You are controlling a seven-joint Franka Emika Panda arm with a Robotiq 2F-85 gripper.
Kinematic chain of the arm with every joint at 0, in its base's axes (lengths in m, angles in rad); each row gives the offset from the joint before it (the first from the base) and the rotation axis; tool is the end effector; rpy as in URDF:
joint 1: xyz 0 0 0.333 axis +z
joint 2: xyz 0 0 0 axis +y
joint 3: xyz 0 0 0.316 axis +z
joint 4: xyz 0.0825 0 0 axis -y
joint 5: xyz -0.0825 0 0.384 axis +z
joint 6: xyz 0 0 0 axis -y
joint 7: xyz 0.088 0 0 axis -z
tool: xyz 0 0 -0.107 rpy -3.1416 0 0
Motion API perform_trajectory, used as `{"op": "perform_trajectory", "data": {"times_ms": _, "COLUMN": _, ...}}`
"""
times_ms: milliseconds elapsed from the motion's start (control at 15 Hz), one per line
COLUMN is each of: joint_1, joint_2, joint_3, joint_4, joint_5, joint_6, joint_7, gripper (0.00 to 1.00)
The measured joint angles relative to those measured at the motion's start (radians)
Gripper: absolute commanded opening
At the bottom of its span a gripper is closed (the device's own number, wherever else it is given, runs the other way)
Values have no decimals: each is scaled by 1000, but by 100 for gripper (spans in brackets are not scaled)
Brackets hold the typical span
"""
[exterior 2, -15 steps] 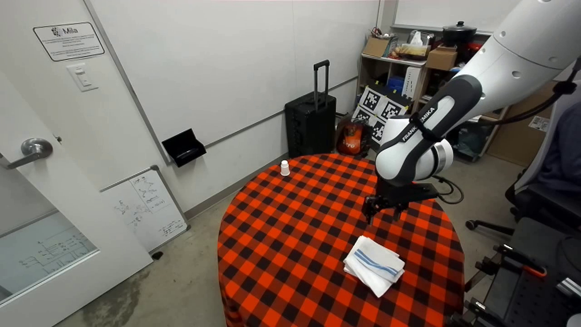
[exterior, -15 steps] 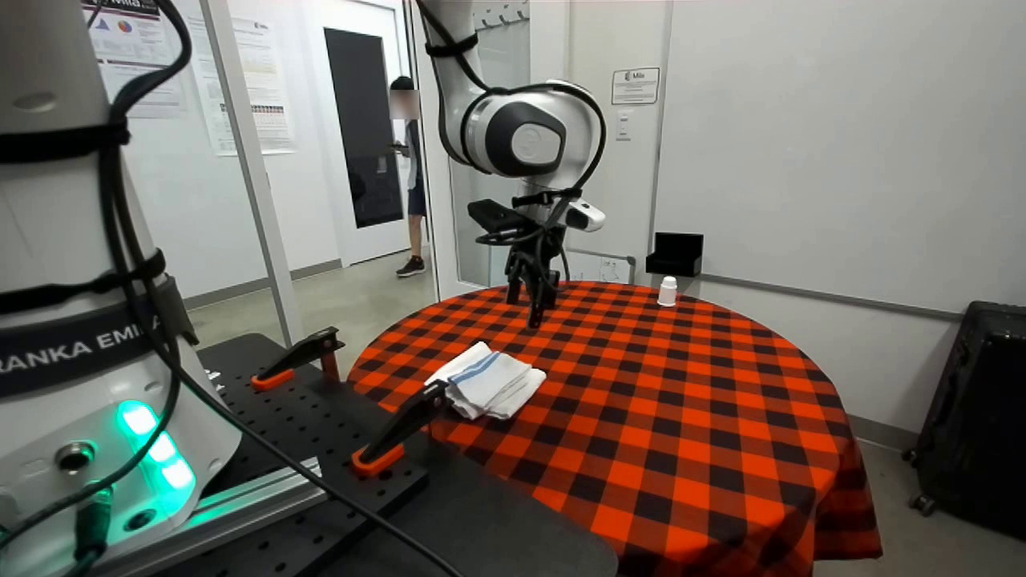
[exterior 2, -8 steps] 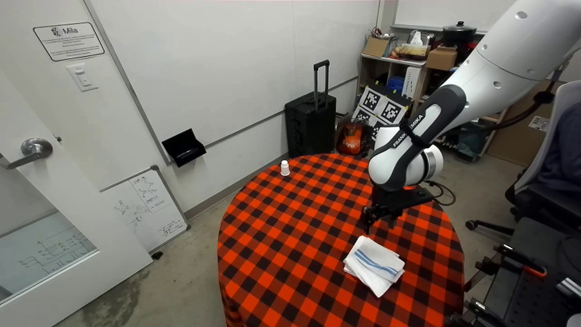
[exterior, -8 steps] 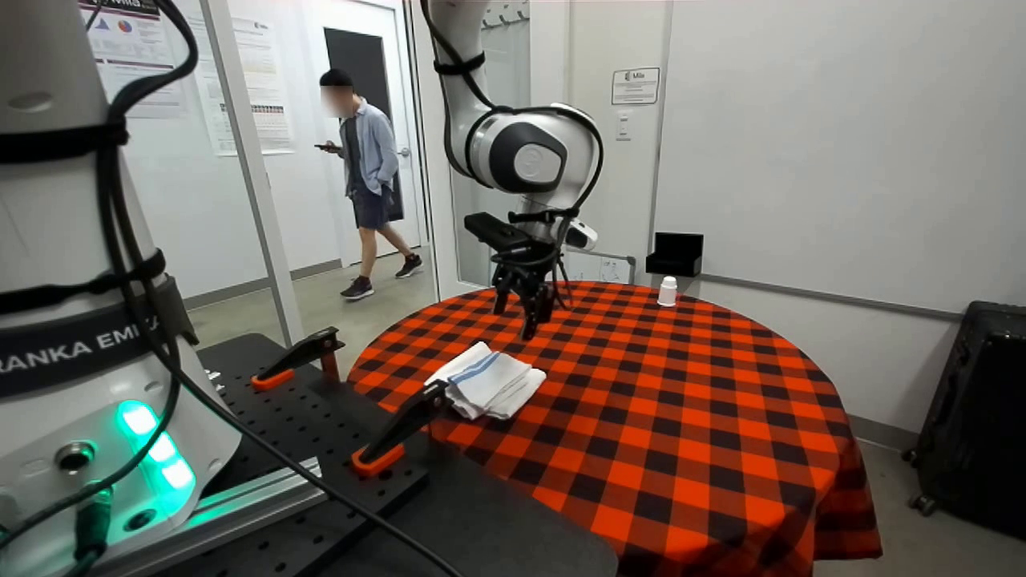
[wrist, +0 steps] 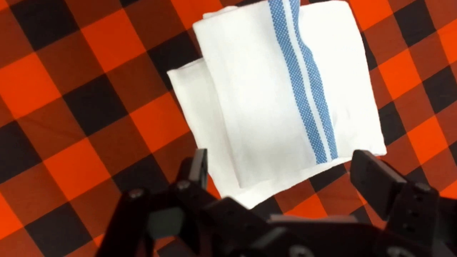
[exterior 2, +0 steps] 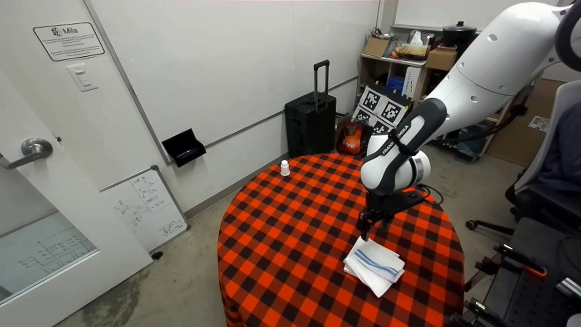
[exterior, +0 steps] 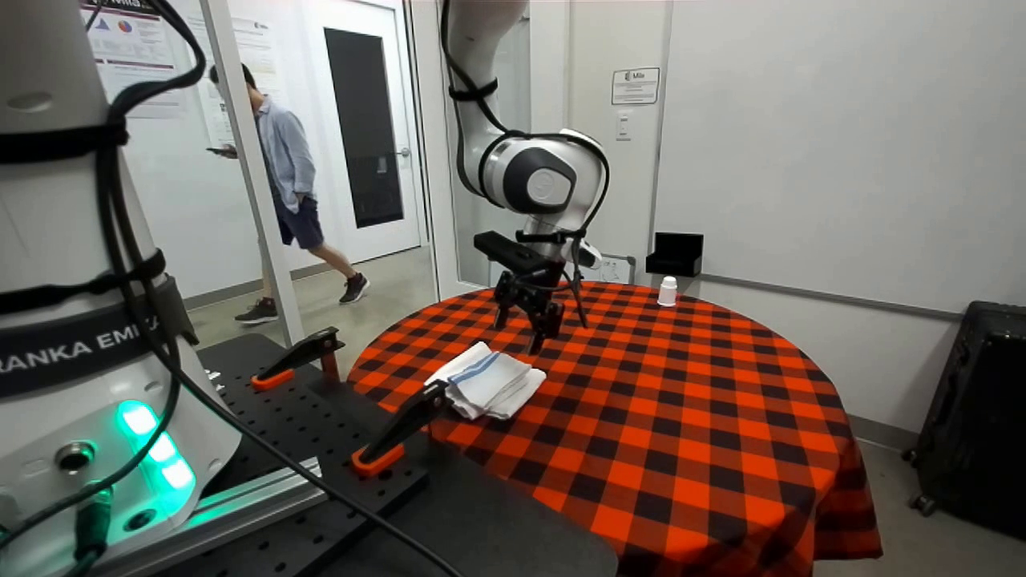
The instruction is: Unfold the cloth on the table once
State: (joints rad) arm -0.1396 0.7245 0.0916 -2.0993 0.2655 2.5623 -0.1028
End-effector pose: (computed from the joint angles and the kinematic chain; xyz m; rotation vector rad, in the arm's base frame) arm 0.5266 -0.0242 0.0511 -2.9067 0.2948 0.3660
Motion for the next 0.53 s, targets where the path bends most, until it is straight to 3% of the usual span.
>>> {"op": "perform_trajectory", "data": {"times_ms": 533, "joint_1": -5, "joint_2": 90, "joint_3": -1, "joint_4": 113, "joint_5": -30, "joint_6": -66, "joint_7": -60, "gripper": 100}}
